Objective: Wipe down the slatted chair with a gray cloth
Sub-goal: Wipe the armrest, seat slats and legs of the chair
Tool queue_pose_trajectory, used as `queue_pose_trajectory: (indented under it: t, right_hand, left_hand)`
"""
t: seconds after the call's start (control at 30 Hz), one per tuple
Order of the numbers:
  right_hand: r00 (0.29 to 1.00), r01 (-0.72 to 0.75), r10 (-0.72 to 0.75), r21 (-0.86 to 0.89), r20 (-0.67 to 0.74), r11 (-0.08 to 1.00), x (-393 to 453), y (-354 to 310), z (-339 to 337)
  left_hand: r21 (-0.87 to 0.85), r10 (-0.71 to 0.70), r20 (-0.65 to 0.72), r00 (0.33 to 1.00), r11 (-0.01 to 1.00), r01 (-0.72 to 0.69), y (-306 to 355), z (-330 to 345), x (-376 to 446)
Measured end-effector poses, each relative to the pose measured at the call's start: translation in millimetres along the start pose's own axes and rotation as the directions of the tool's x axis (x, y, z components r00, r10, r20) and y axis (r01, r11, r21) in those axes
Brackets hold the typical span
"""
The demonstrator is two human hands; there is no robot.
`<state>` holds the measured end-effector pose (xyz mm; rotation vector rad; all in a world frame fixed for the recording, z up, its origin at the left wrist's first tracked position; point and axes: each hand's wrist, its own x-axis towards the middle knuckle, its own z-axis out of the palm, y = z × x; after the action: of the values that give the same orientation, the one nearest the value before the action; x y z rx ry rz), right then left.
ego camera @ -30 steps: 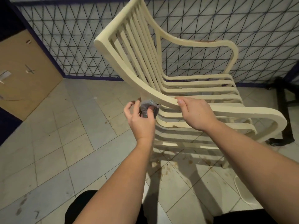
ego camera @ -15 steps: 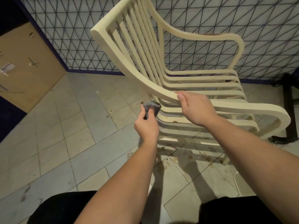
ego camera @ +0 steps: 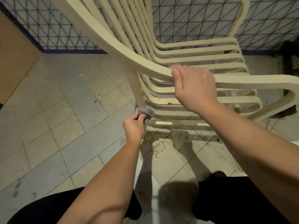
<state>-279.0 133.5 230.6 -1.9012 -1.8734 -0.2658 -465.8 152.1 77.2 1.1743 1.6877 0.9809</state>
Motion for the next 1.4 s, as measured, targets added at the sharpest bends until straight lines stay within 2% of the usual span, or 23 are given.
queue_pose_trajectory:
  t: [0.17,0.37,0.63,0.73,1.0,1.23,1.4]
  right_hand:
    - [0.987,-0.055,0.046,-0.052,-0.157,0.997,-3,-4,16]
    - [0.929,-0.093,0.046,-0.111,-0.368,0.989,-2,-4,31]
    - [0.894,-0.074,0.007,-0.134,-0.448,0.988,-3,1,40]
    - [0.888,-0.081,0.005,-0.145,-0.459,0.986,-2,1,42]
    - [0.935,-0.09,0.037,-0.135,-0.352,0.987,-3,-3,34]
    - [0.979,-0.11,0.089,-0.107,-0.185,0.988,-3,-8,19]
    - [0.994,-0.1,0.097,-0.087,-0.041,0.991,-4,-11,5]
  left_hand:
    - [0.013,-0.036,0.056,0.998,0.999,0.036,-42,12,16]
    - [0.148,-0.059,0.132,0.989,0.988,0.039,-77,18,32]
    - [0.351,-0.195,0.199,0.96,0.929,0.116,-123,31,64]
    - [0.374,-0.215,0.209,0.954,0.919,0.125,-128,31,68]
    - [0.232,-0.09,0.161,0.983,0.971,0.051,-95,19,36]
    - [0.023,-0.034,0.208,0.978,0.999,0.03,-20,-7,13]
    - [-0.012,0.057,0.14,0.988,0.998,-0.056,27,-26,7]
